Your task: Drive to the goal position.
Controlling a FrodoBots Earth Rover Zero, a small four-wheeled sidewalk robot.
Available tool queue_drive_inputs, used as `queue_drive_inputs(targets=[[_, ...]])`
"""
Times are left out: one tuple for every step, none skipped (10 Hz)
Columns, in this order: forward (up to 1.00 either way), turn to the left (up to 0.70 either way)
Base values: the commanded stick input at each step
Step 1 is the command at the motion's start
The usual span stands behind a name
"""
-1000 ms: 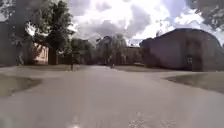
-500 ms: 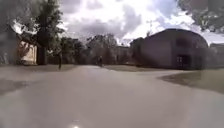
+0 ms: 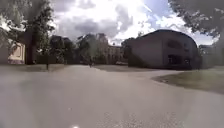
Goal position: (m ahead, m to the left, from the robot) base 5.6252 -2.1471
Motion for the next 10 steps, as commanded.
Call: queue_drive_inputs(targets=[[0.85, -0.25], [0.85, -0.25], [0.85, -0.25], [0.85, -0.25], [0.85, -0.25], [0.85, -0.25], [0.85, -0.25], [0.85, -0.25], [0.85, -0.24], [0.85, -0.23]])
